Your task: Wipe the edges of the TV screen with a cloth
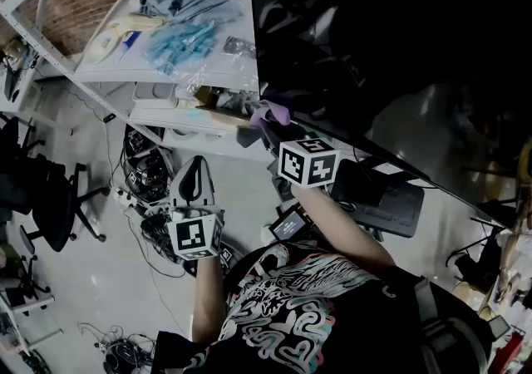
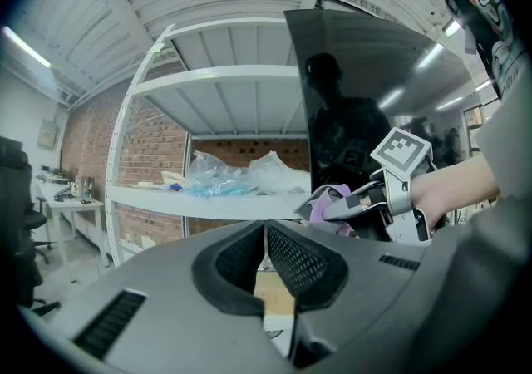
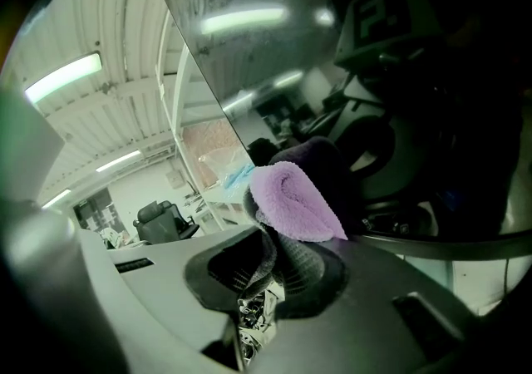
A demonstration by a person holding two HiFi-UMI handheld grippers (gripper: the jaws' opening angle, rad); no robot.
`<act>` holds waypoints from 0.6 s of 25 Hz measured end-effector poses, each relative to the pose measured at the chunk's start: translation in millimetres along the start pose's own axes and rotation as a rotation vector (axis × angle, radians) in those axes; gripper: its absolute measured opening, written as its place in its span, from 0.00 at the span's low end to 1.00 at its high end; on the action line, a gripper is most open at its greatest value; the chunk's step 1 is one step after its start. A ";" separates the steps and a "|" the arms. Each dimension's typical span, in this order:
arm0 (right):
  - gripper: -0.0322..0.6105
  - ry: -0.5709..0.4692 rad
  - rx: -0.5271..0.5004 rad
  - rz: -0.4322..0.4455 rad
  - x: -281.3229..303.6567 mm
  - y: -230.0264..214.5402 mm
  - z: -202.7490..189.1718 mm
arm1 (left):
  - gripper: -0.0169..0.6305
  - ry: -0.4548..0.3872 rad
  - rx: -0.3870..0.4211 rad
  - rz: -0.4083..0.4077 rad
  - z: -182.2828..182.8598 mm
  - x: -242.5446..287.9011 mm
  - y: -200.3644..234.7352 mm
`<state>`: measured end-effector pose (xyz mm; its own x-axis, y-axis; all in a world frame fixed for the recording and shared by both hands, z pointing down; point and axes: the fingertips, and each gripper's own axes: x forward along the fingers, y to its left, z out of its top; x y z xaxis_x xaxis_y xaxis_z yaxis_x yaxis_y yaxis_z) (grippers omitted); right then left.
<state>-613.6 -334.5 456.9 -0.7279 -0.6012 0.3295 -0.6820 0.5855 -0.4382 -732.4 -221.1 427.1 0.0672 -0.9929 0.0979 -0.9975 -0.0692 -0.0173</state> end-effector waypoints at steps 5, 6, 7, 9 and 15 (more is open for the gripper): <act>0.16 0.007 -0.086 0.006 1.7 9.4 -4.1 | 0.07 0.001 0.004 -0.005 0.3 -4.8 0.5; 0.16 0.006 -0.105 0.007 0.0 11.3 -5.8 | 0.07 0.000 0.003 -0.007 0.7 -5.2 -0.2; 0.16 0.006 -0.123 0.010 -2.1 13.3 -7.8 | 0.07 -0.002 0.002 -0.010 0.8 -5.4 -1.1; 0.16 0.010 -0.159 0.019 -7.8 18.0 -12.4 | 0.07 -0.010 -0.006 -0.021 0.2 -4.7 -4.0; 0.16 -0.005 -0.290 0.037 -43.1 29.7 -22.3 | 0.07 -0.019 -0.032 -0.056 -4.2 2.3 -21.6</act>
<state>-604.0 -279.1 448.3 -0.7530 -0.5786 0.3133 -0.6470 0.7378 -0.1924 -710.8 -221.6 431.9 0.1233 -0.9893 0.0786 -0.9923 -0.1221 0.0193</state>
